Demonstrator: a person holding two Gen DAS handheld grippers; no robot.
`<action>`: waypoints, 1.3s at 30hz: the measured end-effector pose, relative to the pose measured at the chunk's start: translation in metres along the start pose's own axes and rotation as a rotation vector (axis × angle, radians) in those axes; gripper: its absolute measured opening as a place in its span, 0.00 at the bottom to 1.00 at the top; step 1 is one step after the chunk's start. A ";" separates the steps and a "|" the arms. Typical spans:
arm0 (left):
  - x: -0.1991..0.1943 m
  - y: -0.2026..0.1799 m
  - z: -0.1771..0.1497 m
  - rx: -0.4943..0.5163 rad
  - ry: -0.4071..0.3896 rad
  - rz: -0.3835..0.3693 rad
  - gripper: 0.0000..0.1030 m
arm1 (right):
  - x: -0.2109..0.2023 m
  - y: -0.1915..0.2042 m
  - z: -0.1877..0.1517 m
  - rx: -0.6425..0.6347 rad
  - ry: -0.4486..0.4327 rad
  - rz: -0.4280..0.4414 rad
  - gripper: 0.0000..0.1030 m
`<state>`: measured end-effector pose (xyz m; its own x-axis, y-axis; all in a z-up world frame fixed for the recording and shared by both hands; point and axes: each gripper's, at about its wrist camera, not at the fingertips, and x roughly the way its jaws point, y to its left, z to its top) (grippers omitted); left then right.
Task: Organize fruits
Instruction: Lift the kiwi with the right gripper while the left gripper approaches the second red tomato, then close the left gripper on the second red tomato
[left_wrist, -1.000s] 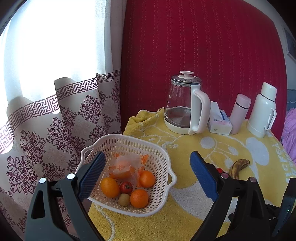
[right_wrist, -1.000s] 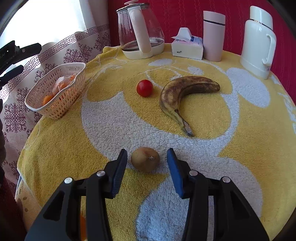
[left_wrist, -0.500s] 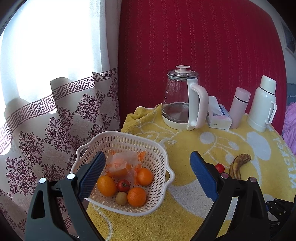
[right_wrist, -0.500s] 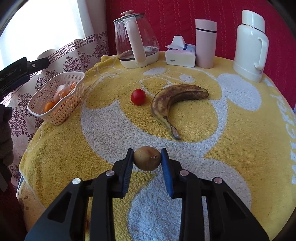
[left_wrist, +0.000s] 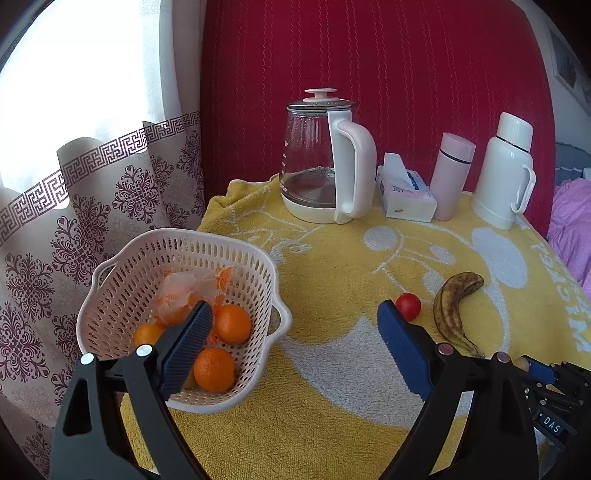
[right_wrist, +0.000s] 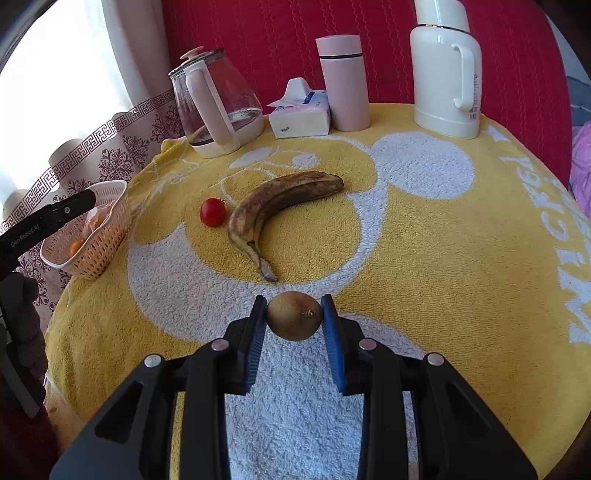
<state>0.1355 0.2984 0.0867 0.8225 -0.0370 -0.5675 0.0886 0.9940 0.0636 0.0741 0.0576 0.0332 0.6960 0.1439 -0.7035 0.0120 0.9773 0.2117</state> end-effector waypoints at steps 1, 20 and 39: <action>0.002 -0.005 -0.002 0.017 0.006 -0.004 0.86 | 0.002 0.001 -0.001 -0.001 0.005 0.005 0.29; 0.055 -0.067 0.010 0.143 0.183 -0.209 0.68 | 0.000 0.002 -0.006 0.002 0.001 0.049 0.29; 0.128 -0.077 0.011 -0.043 0.349 -0.351 0.50 | 0.001 0.003 -0.007 -0.004 0.003 0.059 0.29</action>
<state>0.2402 0.2159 0.0182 0.5094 -0.3407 -0.7902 0.2971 0.9315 -0.2100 0.0700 0.0621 0.0285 0.6930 0.2016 -0.6922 -0.0321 0.9678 0.2497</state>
